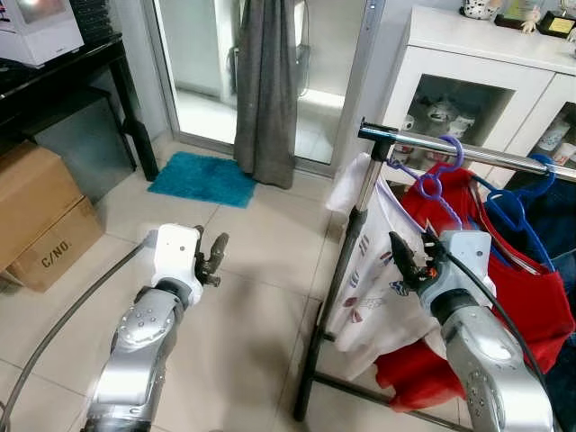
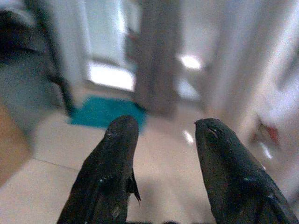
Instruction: Hang hanger
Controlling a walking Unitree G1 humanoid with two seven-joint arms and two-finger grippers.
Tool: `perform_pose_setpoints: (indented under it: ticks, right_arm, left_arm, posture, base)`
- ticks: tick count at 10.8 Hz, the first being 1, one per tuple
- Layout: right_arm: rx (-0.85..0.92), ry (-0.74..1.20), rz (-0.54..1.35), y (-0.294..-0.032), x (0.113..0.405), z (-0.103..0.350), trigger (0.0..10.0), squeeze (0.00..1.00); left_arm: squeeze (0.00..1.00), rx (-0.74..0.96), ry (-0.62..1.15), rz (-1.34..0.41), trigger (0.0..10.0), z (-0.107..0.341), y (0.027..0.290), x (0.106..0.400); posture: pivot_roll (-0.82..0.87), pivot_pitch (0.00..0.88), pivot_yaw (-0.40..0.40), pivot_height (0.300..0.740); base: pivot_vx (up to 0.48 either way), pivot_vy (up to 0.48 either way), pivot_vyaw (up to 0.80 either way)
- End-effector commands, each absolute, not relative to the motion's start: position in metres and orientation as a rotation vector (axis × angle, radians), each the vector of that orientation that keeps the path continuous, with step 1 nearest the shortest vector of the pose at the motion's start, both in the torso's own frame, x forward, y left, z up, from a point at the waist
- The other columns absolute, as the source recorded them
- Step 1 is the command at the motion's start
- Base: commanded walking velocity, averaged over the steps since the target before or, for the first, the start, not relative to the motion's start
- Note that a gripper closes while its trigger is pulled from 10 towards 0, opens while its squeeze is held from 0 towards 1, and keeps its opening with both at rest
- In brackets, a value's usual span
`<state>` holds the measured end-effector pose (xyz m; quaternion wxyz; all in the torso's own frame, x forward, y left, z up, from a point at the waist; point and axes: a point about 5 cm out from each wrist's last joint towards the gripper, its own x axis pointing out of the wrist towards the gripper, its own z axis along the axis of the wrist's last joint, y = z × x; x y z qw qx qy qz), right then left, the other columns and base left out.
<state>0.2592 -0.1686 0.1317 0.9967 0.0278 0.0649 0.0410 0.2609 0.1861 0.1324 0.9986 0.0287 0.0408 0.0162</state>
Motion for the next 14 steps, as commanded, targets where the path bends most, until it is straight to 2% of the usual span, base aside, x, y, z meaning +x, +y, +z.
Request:
perform_pose_setpoints:
  ticks: [1,2,3,6,8,10,12,13,14]
  right_arm:
    - [0.087,0.092,-0.038,-0.185,0.256,0.142,10.0,0.0]
    - [0.077,0.101,-0.055,-0.188,0.252,0.14,10.0,0.0]
    - [0.044,0.114,-0.041,-0.188,0.25,0.139,10.0,0.0]
    - [-0.026,0.11,0.035,-0.176,0.249,0.146,10.0,0.0]
    - [-0.02,0.143,0.04,-0.173,0.246,0.14,10.0,0.0]
    - [-0.057,0.184,-0.022,-0.177,0.238,0.13,10.0,0.0]
    - [0.017,0.099,-0.054,-0.175,0.236,0.136,10.0,0.0]
    - [0.046,0.015,-0.014,-0.166,0.241,0.147,10.0,0.0]
    - [0.035,0.021,0.032,-0.16,0.243,0.146,10.0,0.0]
  left_arm:
    - [0.0,0.102,0.04,0.078,10.0,0.151,0.193,0.27]
    - [0.0,0.104,0.045,0.07,10.0,0.15,0.193,0.272]
    - [1.0,0.093,0.056,0.063,10.0,0.15,0.191,0.272]
    - [1.0,0.084,0.1,0.013,10.0,0.148,0.182,0.271]
    - [1.0,0.125,0.116,-0.094,10.0,0.14,0.17,0.272]
    - [1.0,0.12,0.061,-0.132,10.0,0.143,0.161,0.275]
    - [1.0,0.172,0.028,-0.162,10.0,0.148,0.157,0.273]
    - [1.0,0.191,-0.011,-0.14,10.0,0.153,0.158,0.274]
    - [1.0,0.193,-0.02,-0.139,10.0,0.155,0.156,0.275]
  posture:
    - [-0.08,0.0,-0.031,0.74]
    - [-0.09,0.0,-0.022,0.74]
    - [-0.09,0.0,-0.014,0.74]
    - [-0.11,0.023,-0.02,0.74]
    - [-0.13,0.033,-0.015,0.74]
    - [-0.15,0.042,-0.007,0.74]
    - [-0.13,0.044,-0.007,0.74]
    - [-0.12,0.044,-0.002,0.74]
    - [-0.11,0.035,-0.004,0.74]
  base:
    - [0.0,0.0,0.0]
    - [0.0,0.0,0.0]
    - [0.0,0.0,0.0]
    - [0.0,0.0,0.0]
    - [0.0,0.0,0.0]
    - [0.0,0.0,-0.63]
    - [0.0,0.0,-0.68]
    - [0.0,0.0,-0.8]
    - [0.0,-0.285,-0.8]
